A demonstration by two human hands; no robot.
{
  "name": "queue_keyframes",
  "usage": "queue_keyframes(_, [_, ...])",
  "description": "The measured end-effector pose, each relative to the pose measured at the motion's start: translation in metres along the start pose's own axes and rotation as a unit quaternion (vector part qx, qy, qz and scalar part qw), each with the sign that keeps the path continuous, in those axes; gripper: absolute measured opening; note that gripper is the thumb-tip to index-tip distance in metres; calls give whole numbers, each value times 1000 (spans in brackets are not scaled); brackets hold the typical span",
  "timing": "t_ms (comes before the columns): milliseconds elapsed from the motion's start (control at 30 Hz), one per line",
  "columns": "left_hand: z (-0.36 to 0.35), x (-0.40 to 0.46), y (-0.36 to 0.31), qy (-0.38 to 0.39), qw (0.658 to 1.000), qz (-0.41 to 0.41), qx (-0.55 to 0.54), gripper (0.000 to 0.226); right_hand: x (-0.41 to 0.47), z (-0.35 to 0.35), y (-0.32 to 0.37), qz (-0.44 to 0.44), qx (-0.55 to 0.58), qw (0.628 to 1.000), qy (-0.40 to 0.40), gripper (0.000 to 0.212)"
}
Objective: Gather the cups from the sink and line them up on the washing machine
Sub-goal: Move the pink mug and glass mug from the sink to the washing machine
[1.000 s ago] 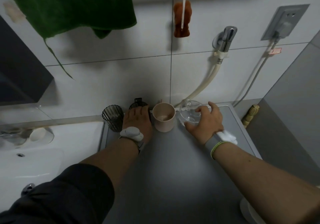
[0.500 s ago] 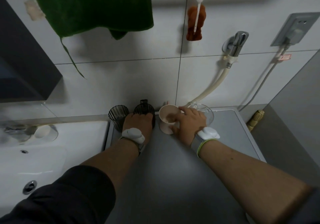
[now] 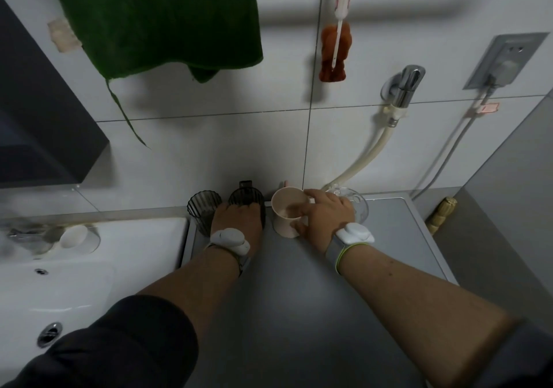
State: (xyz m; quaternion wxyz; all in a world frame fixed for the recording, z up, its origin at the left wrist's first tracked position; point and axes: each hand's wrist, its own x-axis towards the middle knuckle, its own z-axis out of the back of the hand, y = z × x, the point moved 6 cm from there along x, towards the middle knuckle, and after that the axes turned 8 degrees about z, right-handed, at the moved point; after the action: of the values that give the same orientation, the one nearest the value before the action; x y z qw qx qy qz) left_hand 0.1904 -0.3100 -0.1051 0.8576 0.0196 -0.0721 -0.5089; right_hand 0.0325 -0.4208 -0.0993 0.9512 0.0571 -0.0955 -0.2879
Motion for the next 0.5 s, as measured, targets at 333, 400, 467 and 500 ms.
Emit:
queue_keyframes(333, [15,-11,-33,-115,989,-52,-70,52,-34,17,-40,-139,15,980,-141,77])
queue_keyframes(400, [14,-13,-47,-84,991,-74,-76,53,-44,17,-55,-198,21,970,-143,81])
queue_keyframes(467, [11,-15,-59,-62,991,-93,-71,51,-52,10,-71,-232,62,965,-104,87])
queue_keyframes(500, [11,-16,-64,-59,991,-98,-66,50,-54,4,-77,-237,102,963,-80,91])
